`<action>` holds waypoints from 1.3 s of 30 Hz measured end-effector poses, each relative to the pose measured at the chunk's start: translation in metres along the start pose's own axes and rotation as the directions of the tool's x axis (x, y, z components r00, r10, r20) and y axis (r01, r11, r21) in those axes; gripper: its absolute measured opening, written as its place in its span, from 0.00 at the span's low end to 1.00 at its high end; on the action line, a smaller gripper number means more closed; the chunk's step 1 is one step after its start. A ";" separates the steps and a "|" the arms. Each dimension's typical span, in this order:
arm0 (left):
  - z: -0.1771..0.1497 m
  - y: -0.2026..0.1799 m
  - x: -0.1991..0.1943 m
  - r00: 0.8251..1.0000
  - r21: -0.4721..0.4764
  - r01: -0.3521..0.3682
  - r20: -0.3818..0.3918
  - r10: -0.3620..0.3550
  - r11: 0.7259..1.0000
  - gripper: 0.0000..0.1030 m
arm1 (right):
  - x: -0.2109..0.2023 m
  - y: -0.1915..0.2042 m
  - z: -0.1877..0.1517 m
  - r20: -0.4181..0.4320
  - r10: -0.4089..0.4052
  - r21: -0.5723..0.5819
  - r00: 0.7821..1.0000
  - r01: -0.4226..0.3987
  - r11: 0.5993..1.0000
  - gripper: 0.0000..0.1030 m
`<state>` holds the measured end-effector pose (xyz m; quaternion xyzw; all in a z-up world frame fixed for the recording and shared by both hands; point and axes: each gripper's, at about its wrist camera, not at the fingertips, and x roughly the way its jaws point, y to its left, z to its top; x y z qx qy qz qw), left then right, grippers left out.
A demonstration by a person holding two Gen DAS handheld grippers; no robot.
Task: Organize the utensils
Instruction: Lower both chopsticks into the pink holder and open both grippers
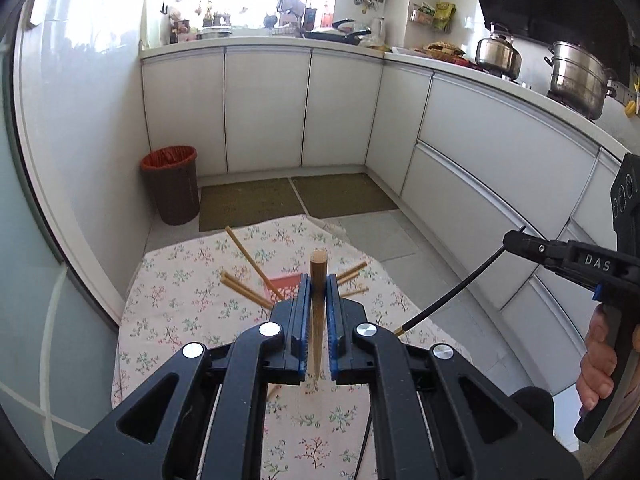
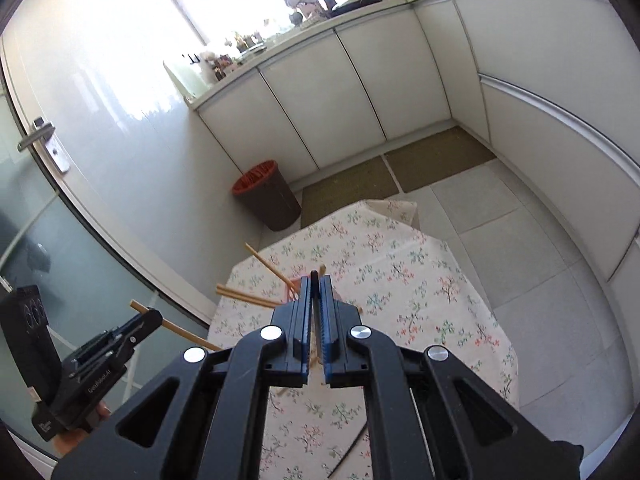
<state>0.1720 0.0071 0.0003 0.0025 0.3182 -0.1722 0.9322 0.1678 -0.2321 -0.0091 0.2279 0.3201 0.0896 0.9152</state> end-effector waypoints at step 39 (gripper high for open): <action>0.042 0.059 0.075 0.969 -0.238 -0.092 0.202 0.142 0.967 0.48 | 0.203 0.056 0.044 -0.014 -0.051 -0.220 0.999 0.047 0.974 0.04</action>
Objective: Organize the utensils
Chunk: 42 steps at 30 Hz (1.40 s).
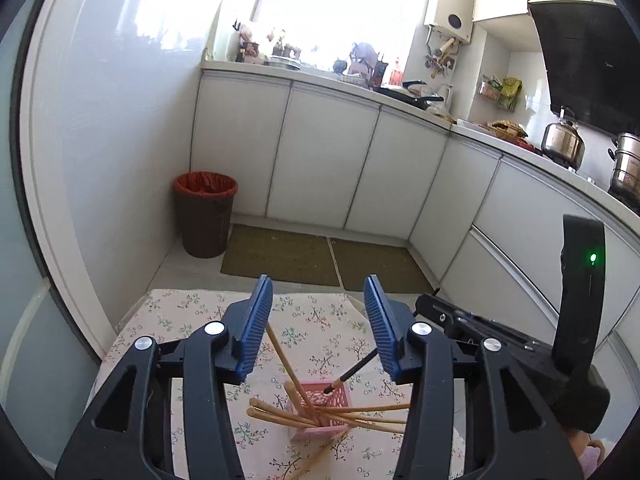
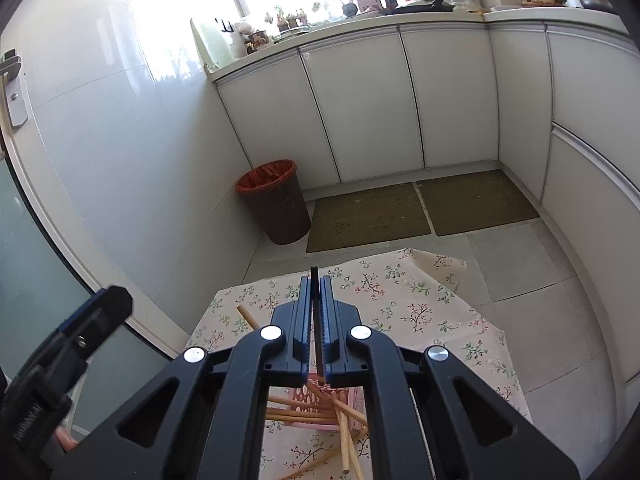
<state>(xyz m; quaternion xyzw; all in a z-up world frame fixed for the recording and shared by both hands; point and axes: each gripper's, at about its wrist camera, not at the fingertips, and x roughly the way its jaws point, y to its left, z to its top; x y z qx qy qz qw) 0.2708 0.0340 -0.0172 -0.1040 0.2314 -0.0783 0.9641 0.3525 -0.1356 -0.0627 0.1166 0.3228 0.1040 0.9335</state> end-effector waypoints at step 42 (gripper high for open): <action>-0.156 -0.031 0.039 0.816 0.415 0.095 -0.553 0.168 0.905 0.93 | -0.097 -0.133 -0.157 -0.152 -0.222 0.409 0.963 0.266 0.873 0.94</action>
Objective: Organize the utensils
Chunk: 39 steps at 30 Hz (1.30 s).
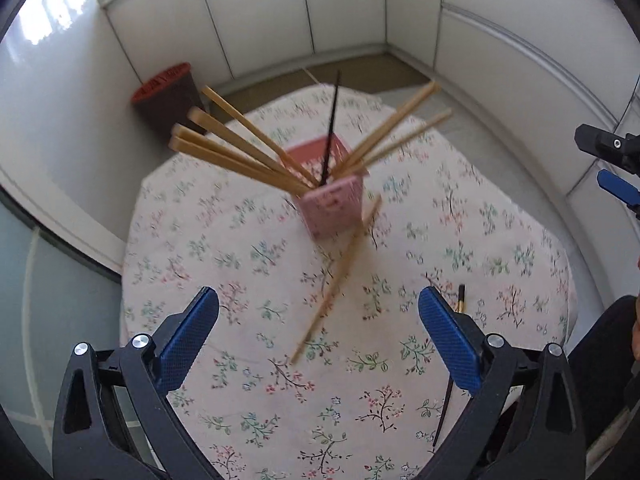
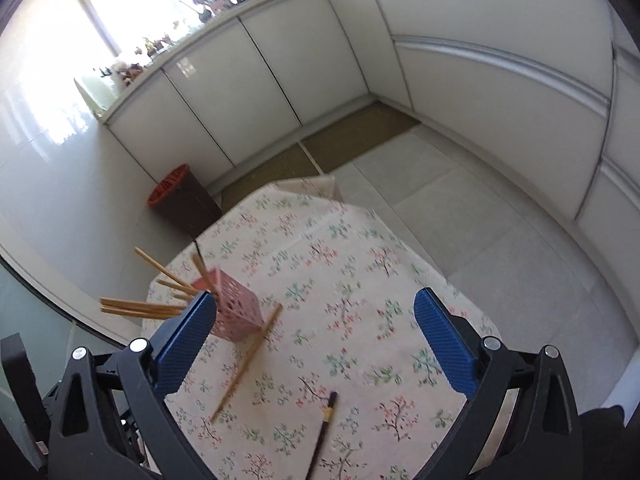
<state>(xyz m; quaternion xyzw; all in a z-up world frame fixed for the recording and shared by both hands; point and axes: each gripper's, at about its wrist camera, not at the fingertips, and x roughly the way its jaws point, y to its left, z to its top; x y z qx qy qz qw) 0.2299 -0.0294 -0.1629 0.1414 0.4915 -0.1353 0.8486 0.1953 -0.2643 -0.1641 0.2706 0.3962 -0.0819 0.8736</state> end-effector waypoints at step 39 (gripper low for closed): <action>-0.106 0.002 0.099 0.882 0.384 0.220 -0.470 -0.015 0.897 0.47 | 0.095 -0.028 -0.076 -0.457 -0.109 -0.055 0.883 0.094 0.994 0.94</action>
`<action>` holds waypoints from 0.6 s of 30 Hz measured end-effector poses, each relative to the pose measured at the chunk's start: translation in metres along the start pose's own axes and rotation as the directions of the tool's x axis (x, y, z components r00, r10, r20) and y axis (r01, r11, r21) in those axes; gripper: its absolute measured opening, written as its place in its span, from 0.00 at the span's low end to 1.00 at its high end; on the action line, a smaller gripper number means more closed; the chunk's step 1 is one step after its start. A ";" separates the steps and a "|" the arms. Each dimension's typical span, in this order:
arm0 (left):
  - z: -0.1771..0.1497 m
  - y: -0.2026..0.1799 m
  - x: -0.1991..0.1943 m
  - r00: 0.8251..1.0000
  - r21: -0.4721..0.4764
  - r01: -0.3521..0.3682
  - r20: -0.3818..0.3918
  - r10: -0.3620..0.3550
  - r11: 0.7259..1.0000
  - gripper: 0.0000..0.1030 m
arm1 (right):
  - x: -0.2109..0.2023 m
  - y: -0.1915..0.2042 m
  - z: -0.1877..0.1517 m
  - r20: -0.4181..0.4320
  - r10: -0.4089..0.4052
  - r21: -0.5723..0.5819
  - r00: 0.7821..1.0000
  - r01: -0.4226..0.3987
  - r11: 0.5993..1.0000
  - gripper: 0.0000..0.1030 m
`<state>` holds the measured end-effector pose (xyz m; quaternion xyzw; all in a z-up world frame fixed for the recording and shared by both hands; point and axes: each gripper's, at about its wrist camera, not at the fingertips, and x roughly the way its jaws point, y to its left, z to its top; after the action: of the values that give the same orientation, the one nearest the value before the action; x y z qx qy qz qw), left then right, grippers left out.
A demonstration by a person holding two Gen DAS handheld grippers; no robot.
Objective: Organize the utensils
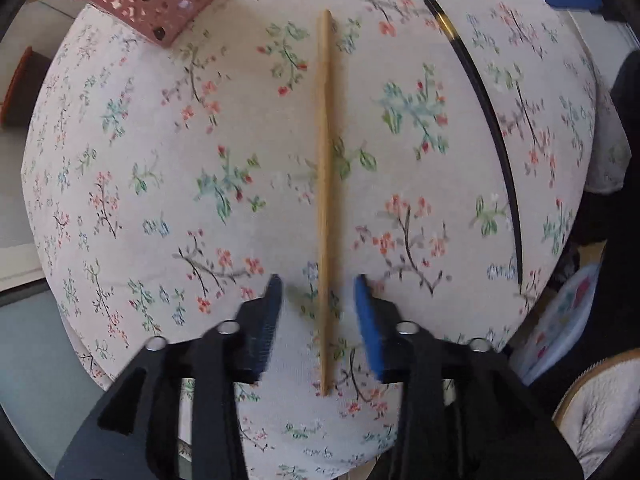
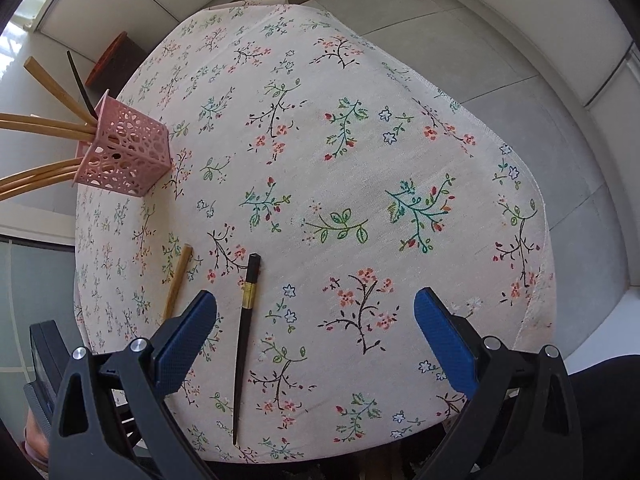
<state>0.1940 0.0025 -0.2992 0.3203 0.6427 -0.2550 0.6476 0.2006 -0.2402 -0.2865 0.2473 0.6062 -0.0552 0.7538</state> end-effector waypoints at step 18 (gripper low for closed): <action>0.094 0.037 -0.012 0.977 -0.179 0.138 0.184 -0.105 0.974 0.07 | 0.018 0.014 -0.003 -0.066 -0.050 0.008 0.997 0.051 0.999 0.86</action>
<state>0.2840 -0.0440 -0.2866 0.1932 0.6239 -0.2583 0.7118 0.2080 -0.2232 -0.3000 0.2370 0.6365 -0.0689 0.7307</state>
